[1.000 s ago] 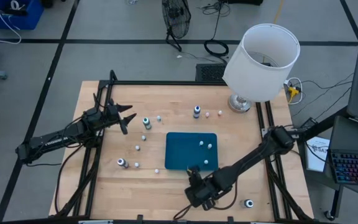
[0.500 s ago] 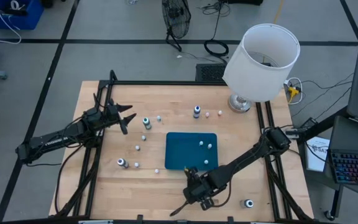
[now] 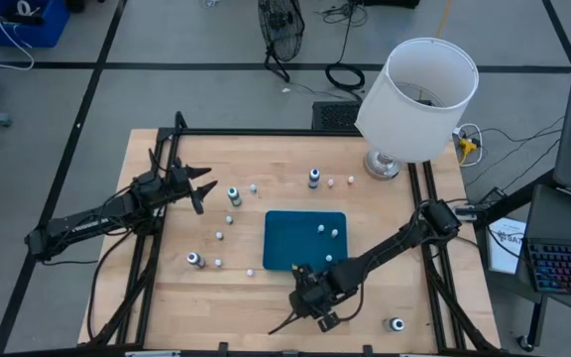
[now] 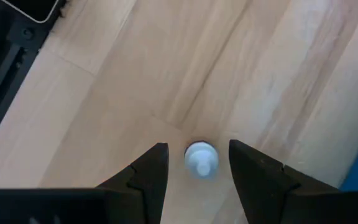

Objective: Pick & Place food coloring
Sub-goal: Put the small red food coloring bottle into the blue bin

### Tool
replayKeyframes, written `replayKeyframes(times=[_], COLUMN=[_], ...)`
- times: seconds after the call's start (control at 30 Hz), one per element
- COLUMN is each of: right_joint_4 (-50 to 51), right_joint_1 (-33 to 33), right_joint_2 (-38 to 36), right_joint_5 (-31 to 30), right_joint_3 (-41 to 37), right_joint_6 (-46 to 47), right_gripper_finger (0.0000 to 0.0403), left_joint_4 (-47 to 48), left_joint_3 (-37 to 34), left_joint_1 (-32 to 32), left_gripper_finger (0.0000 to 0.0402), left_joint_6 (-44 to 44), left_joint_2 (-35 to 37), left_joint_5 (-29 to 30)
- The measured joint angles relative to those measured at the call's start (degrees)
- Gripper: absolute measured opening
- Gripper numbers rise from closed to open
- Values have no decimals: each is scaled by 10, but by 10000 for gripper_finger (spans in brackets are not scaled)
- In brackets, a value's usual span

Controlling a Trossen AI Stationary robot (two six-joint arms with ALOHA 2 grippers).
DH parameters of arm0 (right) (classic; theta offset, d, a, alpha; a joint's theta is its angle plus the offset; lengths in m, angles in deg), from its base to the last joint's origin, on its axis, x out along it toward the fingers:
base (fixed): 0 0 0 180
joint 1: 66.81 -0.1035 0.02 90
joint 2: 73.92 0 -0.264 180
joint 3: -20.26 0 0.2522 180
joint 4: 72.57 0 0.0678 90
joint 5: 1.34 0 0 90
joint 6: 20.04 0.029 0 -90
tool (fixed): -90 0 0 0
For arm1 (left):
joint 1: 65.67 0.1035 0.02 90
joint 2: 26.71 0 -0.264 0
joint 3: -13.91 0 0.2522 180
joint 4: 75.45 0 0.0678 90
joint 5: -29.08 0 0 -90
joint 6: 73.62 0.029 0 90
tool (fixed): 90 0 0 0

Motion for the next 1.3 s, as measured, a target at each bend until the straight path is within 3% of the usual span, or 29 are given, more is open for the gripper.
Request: replayKeyframes(times=[0.23,0.6,1.0,1.2,1.3], right_joint_4=[1,8,2,16,46], right_joint_1=[1,0,1,1,1], right_joint_2=[0,0,-8,-78,-134], right_joint_5=[0,16,26,-17,-72], right_joint_3=[0,0,0,1,2], right_joint_6=[-1,-2,-4,-15,-17], right_gripper_finger=[134,65,42,42,42], left_joint_4=[0,0,0,0,0], left_joint_3=[0,0,0,0,0], left_joint_1=[0,0,0,0,0], left_gripper_finger=[225,225,225,225,225], left_joint_6=[0,0,0,0,0], left_joint_2=[0,0,0,0,0], left_joint_5=[0,0,0,0,0])
